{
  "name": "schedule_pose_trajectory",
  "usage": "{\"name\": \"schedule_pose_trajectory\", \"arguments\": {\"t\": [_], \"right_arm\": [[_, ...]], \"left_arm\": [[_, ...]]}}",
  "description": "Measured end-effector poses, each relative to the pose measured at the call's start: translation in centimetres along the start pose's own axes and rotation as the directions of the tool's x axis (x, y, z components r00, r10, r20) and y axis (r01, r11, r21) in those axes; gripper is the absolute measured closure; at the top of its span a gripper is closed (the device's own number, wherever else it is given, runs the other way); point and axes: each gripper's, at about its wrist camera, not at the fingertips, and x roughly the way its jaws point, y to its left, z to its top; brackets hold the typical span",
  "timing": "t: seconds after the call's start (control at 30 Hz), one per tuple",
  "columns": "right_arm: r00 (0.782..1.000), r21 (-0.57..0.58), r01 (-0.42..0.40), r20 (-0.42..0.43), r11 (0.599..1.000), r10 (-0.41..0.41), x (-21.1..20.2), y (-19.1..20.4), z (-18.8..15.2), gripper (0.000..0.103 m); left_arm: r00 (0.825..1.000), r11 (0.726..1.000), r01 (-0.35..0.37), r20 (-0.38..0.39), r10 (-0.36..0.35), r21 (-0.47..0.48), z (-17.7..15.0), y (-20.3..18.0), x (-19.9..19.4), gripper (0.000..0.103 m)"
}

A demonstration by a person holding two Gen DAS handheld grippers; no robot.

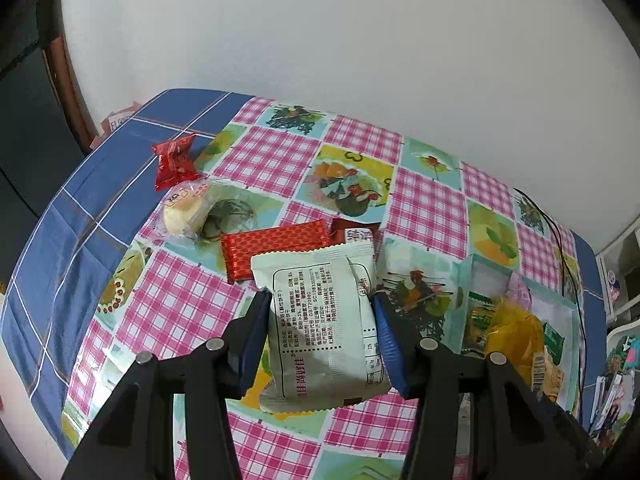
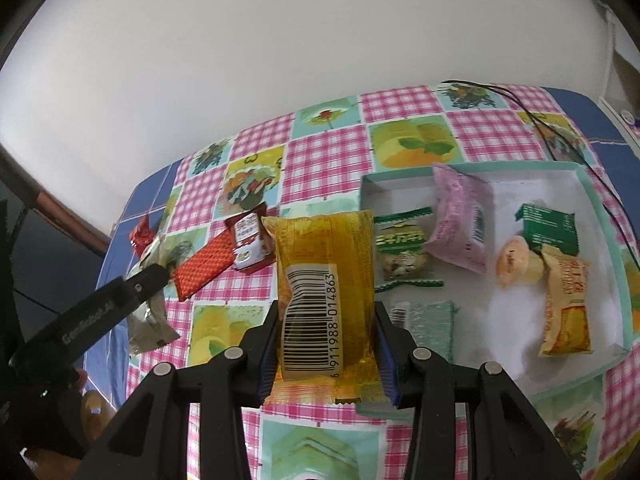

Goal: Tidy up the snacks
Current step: 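Carry white packet and yellow bag into the white tray and open both tools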

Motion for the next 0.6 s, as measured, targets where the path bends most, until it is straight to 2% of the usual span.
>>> {"name": "schedule_pose_trajectory", "arguments": {"t": [0.23, 0.6], "right_arm": [[0.998, 0.055, 0.057, -0.005, 0.997, -0.057, -0.5, -3.5, 0.5, 0.059], [0.991, 0.225, 0.126, 0.021, 0.966, -0.134, -2.9, -12.3, 1.3, 0.059]], "left_arm": [[1.000, 0.999, 0.015, -0.007, -0.015, 0.044, -0.8, -2.9, -0.2, 0.050], [0.998, 0.985, 0.059, -0.015, -0.057, 0.162, -3.0, -9.6, -0.9, 0.050]]}}
